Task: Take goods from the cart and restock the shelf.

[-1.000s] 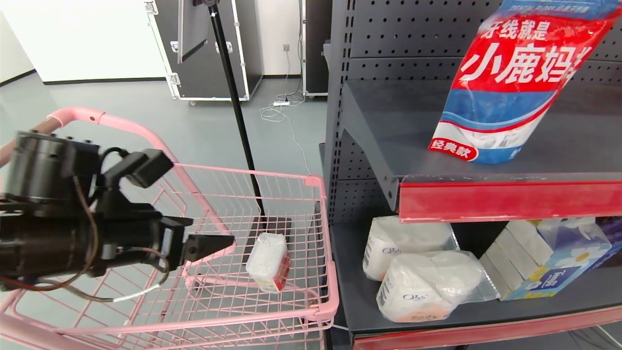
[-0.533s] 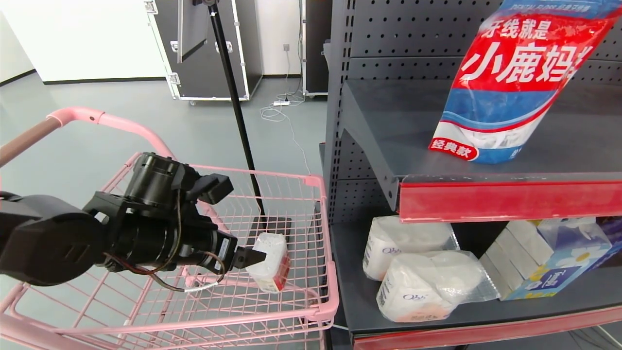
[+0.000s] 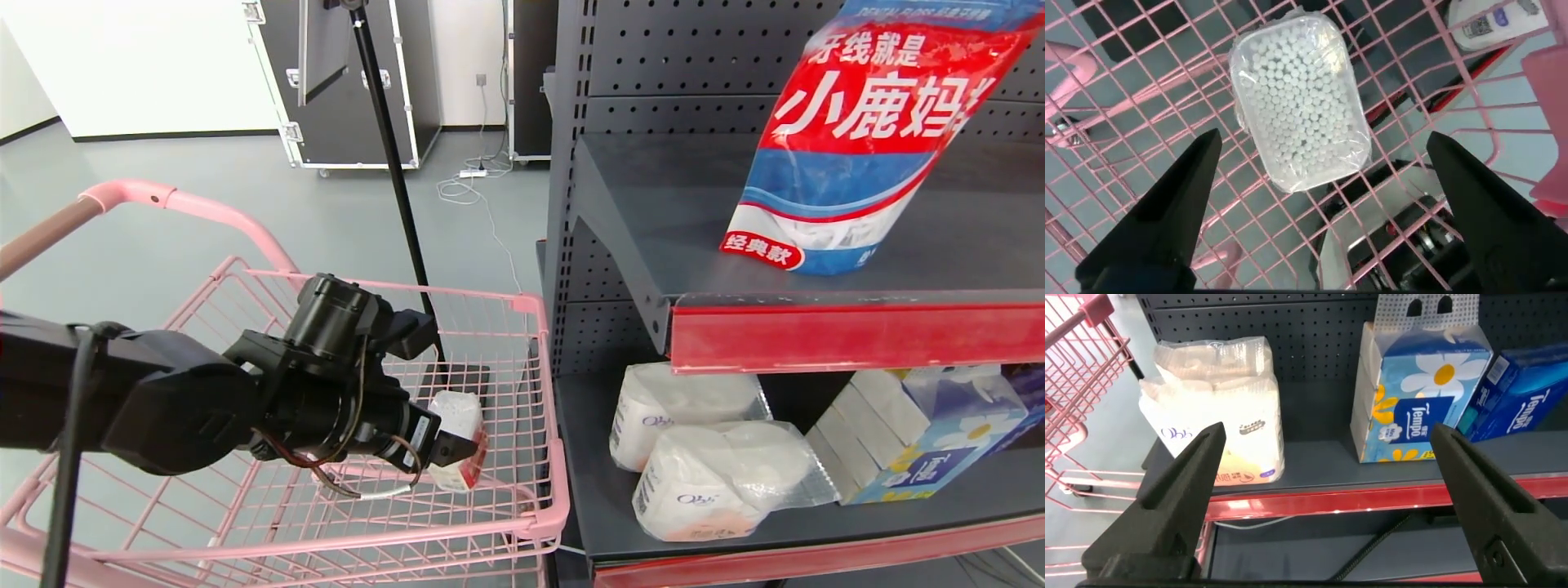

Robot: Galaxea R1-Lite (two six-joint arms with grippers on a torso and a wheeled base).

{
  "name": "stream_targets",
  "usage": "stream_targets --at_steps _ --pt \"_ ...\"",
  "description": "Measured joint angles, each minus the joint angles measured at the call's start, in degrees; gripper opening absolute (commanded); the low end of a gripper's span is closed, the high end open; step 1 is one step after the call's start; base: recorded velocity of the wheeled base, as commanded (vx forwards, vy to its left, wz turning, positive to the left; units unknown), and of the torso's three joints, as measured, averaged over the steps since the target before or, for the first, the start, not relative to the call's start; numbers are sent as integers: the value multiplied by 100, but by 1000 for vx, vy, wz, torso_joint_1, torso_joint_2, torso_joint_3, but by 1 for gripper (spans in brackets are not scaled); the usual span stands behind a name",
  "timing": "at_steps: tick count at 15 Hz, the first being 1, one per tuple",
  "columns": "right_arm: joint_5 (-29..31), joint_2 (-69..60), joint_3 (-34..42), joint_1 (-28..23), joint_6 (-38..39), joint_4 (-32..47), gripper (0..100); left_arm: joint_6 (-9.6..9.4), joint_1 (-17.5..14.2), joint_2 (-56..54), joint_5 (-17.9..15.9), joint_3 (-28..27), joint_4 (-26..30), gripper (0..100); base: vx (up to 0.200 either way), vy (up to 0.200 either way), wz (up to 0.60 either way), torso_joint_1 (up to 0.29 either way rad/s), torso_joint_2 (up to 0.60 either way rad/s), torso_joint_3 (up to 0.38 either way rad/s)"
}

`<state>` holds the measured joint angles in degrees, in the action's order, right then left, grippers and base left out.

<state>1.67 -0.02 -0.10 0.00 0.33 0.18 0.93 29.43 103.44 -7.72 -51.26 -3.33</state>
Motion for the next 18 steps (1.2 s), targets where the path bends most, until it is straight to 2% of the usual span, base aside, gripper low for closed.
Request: stream_targets --at_steps 6,10,12,18 --pt "-1 0 0 0 2 0 100 7 85 356 178 -163 10 100 0 0 0 0 0 0" --pt "-1 0 0 0 2 0 100 16 149 596 405 -205 11 100 0 0 0 0 0 0" --pt "0 0 0 0 11 -2 100 55 199 753 633 -328 13 100 0 0 0 0 0 0" --pt "-1 0 0 0 11 0 100 62 232 1097 731 -712 29 100 0 0 0 0 0 0"
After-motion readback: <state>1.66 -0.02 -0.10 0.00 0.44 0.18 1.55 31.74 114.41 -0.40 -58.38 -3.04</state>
